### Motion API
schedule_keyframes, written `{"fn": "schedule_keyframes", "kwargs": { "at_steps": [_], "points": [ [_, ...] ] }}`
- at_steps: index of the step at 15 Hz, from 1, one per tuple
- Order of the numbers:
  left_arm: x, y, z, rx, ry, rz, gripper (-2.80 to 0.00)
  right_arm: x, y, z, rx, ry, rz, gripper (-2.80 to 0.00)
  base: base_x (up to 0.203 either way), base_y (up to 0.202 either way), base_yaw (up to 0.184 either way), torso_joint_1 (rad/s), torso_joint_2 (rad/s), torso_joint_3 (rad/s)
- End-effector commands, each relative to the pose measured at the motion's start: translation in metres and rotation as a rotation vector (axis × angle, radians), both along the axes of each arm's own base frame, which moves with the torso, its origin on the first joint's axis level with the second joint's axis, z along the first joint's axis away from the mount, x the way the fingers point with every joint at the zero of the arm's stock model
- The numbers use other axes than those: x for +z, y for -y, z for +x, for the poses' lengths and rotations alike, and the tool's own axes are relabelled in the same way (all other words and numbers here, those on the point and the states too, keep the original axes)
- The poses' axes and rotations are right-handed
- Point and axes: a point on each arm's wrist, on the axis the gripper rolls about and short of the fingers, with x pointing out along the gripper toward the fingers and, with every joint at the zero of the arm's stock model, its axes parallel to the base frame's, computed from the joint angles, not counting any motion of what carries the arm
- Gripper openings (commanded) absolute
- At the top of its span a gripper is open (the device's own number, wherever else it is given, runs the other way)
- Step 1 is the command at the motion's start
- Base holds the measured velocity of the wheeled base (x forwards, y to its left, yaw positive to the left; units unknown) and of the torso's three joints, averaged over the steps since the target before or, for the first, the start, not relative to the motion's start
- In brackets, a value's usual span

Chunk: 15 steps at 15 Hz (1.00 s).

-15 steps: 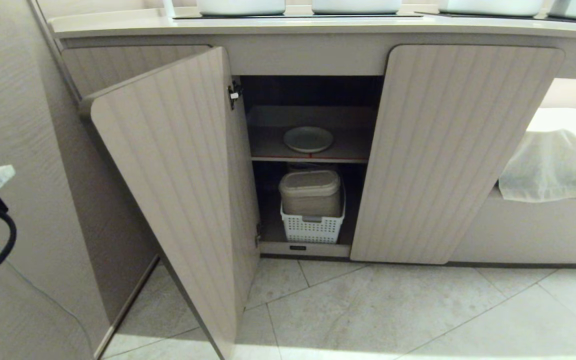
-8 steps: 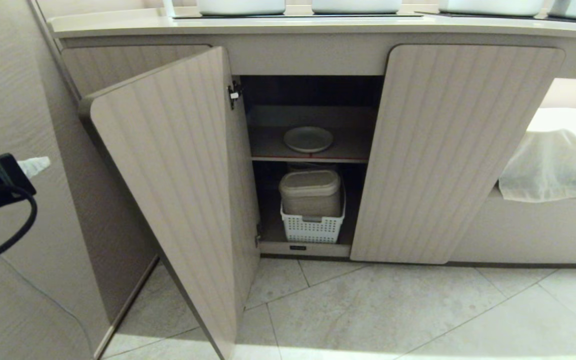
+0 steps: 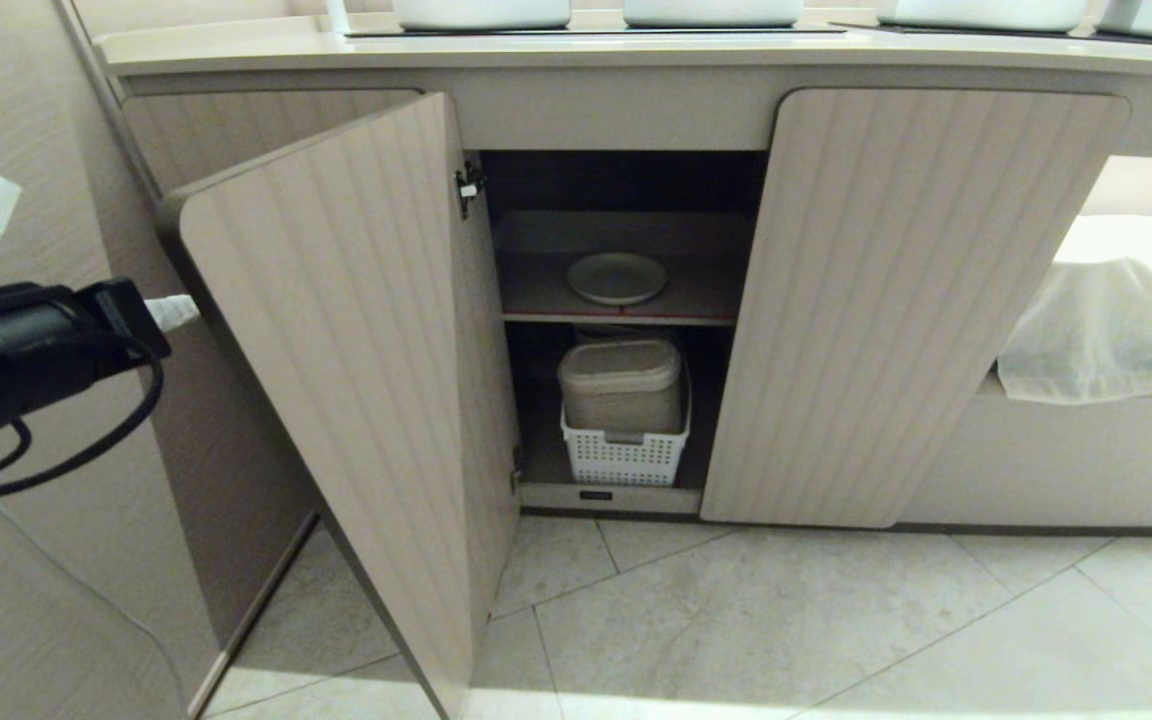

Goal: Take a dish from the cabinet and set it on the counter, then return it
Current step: Close the cabinet door

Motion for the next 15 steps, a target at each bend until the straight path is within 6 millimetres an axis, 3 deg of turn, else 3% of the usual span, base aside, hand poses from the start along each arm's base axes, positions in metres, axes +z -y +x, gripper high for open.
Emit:
{"fn": "schedule_keyframes", "kwargs": {
  "at_steps": [1,6,15],
  "points": [
    [-0.003,0.001,0.014,-0.011,-0.021,-0.026,-2.80,0.000,0.000,0.000,0.000,-0.001,0.000,-2.80,0.000,0.000,0.000,0.000,0.00,0.000],
    [-0.009,0.000,0.024,-0.041,-0.060,-0.104,-2.80,0.000,0.000,0.000,0.000,0.000,0.000,-2.80,0.000,0.000,0.000,0.000,0.00,0.000],
    [-0.007,0.004,0.025,-0.180,-0.080,-0.195,-2.80,0.000,0.000,0.000,0.000,-0.001,0.000,-2.80,0.000,0.000,0.000,0.000,0.00,0.000]
  ]
}}
